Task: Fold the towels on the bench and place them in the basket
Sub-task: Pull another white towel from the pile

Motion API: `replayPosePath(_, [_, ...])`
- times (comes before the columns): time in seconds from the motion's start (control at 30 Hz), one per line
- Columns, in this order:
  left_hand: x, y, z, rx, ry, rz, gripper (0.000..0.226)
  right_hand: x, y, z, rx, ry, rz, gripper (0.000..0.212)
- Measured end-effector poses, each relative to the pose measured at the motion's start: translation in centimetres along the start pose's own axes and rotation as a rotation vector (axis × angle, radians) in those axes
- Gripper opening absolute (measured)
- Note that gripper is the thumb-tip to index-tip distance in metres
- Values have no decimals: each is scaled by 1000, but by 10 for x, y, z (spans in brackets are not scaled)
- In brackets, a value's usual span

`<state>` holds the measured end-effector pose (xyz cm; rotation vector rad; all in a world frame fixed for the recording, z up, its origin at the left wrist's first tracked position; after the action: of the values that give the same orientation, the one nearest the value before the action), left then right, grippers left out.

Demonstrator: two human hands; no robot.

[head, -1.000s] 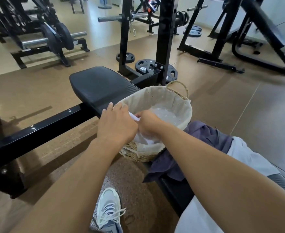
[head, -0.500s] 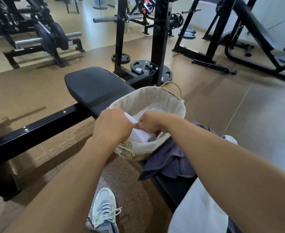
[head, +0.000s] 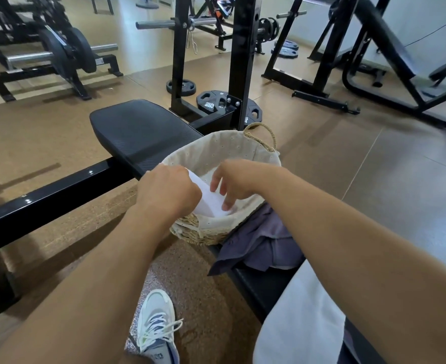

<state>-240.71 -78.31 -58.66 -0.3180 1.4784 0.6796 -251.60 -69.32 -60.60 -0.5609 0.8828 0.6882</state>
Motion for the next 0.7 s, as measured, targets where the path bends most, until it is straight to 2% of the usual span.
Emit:
replayPosePath(0.1, [-1,1,2,4,-12,-30,46,15,1,-5,1,91,38,57])
replayPosePath(0.2, [-2,2,5,-25,-27,-90,46,10,11,5,-18,151,-93,53])
replayPosePath(0.27, [-7,12,9,-10,19,-123,46,-4,22,23,-49,258,-181,46])
replayPosePath(0.43, [-12,72,25,320,259,35,52,-31,75,99,-104,607,-385,20])
replayPosePath(0.53, [9,121,54,513,236,113,58,-12,124,148,-2,718,-409,16])
replayPosePath(0.6, [37,153,78,645,127,70,58,22,149,171,64,684,-309,18])
replayPosePath(0.7, [83,185,106,787,-85,-2,50,95,169,198,113,443,-101,36])
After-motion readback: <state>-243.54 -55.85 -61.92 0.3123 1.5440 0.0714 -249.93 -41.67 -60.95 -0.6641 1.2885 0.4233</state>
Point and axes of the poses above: each hand's wrist, its own z-axis away from the middle knuckle, its own x-axis out of the palm, y = z × x, the point moved 7 cm from there along -z, towards the middle knuckle, and after that the axes turned 2 degrees about -y, right-handed, at the moved point
